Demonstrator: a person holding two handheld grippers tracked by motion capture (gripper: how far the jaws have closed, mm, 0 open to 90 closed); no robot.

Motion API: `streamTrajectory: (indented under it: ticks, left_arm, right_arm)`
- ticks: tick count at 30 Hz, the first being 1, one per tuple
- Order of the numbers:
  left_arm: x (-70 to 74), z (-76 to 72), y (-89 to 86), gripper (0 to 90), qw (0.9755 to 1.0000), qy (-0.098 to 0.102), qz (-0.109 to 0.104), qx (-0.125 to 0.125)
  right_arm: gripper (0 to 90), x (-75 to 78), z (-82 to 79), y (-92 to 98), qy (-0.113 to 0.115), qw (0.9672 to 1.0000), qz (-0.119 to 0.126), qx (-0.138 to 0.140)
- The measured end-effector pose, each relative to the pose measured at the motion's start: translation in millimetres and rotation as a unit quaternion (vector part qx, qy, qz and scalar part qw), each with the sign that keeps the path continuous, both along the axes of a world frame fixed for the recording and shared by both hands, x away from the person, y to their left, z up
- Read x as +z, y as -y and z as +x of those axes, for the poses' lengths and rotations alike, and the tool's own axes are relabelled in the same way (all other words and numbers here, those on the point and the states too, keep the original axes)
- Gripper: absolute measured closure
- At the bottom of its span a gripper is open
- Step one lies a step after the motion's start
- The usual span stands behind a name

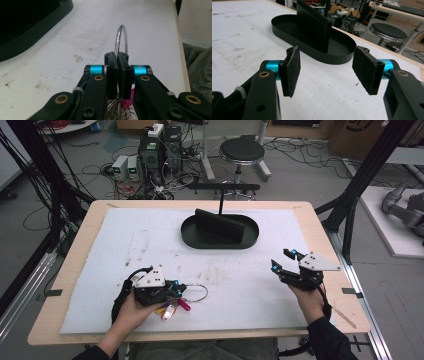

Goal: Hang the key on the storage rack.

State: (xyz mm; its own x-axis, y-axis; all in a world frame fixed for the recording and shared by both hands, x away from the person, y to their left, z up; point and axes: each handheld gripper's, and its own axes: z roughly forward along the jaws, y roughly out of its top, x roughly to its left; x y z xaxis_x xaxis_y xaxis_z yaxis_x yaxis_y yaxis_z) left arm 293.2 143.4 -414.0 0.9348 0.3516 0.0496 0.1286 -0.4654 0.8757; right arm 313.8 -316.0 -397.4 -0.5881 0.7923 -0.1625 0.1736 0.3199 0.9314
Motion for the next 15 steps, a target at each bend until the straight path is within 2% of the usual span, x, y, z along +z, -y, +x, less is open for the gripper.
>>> streamTrajectory:
  ticks: [4, 7, 15]
  left_arm:
    - [7.3, 0.7, -4.0, 86.7, 0.9993, 0.004, -0.036, 0.011]
    - [12.8, 0.6, -6.1, 86.8, 0.9984, 0.012, -0.052, 0.017]
    - [22.5, 0.8, -9.5, 86.8, 0.9962, 0.029, -0.078, 0.026]
  right_arm:
    - [40.2, 0.3, -0.1, 0.6, 0.001, 1.0, 0.0, -0.001]
    - [40.2, 0.1, 0.2, 0.7, -0.001, 1.0, 0.001, -0.002]
    - [40.2, -0.1, 0.7, 1.2, -0.002, 1.0, 0.002, -0.003]
